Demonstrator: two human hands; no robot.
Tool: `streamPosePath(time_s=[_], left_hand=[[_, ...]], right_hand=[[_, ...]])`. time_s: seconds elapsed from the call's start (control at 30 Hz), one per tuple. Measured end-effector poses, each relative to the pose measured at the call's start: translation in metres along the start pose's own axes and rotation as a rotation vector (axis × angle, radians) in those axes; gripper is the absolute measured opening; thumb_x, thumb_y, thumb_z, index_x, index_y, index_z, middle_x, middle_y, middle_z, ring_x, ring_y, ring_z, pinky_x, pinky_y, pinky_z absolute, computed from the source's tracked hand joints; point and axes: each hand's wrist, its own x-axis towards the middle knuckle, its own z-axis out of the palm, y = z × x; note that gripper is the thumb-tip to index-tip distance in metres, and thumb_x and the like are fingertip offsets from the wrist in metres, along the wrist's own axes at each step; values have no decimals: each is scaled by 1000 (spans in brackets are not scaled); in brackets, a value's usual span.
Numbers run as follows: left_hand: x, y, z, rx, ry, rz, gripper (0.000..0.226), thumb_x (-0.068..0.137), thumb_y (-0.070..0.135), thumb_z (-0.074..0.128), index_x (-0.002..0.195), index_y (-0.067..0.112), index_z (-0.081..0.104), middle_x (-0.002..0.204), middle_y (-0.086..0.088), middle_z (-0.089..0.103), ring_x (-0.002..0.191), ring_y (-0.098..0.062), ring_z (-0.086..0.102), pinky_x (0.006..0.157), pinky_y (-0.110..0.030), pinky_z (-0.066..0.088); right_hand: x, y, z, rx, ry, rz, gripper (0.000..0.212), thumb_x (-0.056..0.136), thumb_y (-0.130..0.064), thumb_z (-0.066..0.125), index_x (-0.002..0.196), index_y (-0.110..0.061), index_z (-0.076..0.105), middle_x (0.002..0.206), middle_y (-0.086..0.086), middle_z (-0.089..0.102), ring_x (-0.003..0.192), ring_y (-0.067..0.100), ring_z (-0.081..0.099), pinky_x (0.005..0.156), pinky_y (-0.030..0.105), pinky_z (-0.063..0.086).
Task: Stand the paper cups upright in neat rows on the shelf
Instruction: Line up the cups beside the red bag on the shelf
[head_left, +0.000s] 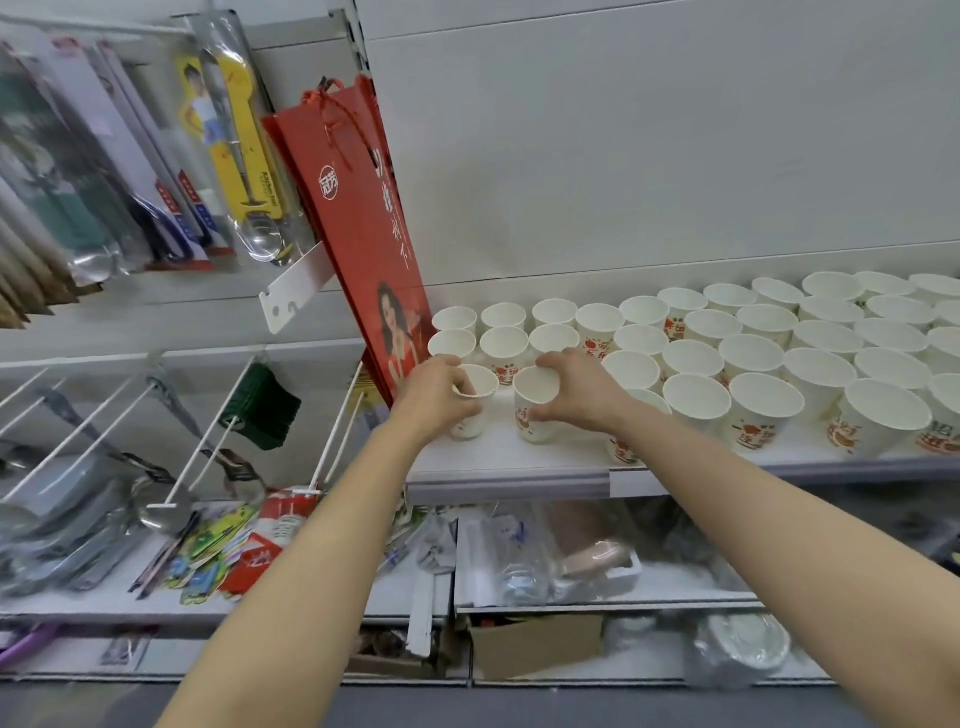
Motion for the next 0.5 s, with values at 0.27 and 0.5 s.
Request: streamPosePath(time_s=[0.27, 0.5], left_hand=[[6, 3, -19, 258, -81, 0, 9, 80, 14, 73, 88, 14, 76, 94, -6, 70, 89, -25, 62, 71, -33, 51], [0, 9, -14, 540, 13, -51, 21, 86, 27, 72, 93, 7, 69, 97, -7, 61, 86, -29, 62, 64, -34, 45]], right_hand=[[6, -10, 16, -8, 30, -20, 73, 71, -34, 80, 133, -12, 49, 129, 13, 49, 117, 28, 47, 93, 32, 38], [18, -16, 19, 8, 27, -9, 69, 72, -37, 79, 127, -6, 51, 124, 15, 49, 109, 30, 52, 88, 33, 41]])
